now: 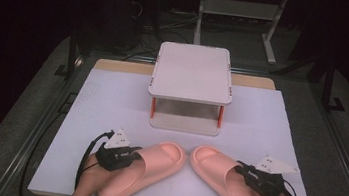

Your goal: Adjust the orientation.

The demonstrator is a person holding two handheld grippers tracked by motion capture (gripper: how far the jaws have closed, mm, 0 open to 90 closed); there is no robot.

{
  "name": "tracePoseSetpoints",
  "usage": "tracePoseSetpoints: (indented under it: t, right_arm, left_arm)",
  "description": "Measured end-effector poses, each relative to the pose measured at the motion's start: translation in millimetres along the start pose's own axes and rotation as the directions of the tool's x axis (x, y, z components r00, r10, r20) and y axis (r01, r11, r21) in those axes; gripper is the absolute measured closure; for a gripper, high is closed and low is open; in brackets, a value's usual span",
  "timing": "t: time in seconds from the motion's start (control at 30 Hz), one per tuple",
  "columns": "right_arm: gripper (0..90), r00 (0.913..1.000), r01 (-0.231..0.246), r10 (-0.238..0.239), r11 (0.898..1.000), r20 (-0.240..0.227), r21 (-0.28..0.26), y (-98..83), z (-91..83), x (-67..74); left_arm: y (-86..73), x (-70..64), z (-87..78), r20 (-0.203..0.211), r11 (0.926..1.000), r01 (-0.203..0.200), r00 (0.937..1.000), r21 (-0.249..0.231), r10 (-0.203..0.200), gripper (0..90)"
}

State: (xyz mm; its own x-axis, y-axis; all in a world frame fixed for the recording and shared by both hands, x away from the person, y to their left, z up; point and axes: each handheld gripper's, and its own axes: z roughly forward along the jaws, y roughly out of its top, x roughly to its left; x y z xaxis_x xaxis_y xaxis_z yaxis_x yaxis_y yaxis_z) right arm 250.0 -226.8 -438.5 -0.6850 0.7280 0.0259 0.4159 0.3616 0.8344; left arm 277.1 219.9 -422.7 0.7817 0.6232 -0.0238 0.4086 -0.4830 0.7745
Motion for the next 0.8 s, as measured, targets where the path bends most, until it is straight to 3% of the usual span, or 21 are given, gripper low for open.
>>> tracePoseSetpoints:
  t: [0.1,0.4,0.67,0.8]
  right_arm:
    - [83.7,1.0000,-0.004,0.004,1.000,-0.004,-0.009,0.2,-0.8,-0.2]
    - [83.8,0.9953,-0.050,0.045,0.997,-0.086,-0.053,7.7,-7.3,-2.8]
    - [83.9,0.9836,0.004,-0.012,0.999,-0.180,-0.044,42.6,-17.8,-5.1]
    - [83.8,0.9798,0.028,-0.036,0.999,-0.197,-0.040,54.2,-20.8,-5.5]
  left_arm:
    - [-1.0,2.2,-4.5,-0.001,1.0000,0.007,1.0000,-0.007,-0.007,78.9]
    - [2.3,6.1,-12.2,0.017,0.9998,0.008,0.9998,-0.017,-0.007,79.3]
    - [13.7,18.1,-23.2,0.054,0.9992,-0.003,0.9985,-0.041,0.005,79.9]
    - [22.2,24.7,-33.8,0.068,0.9981,-0.017,0.9974,-0.059,0.021,79.8]
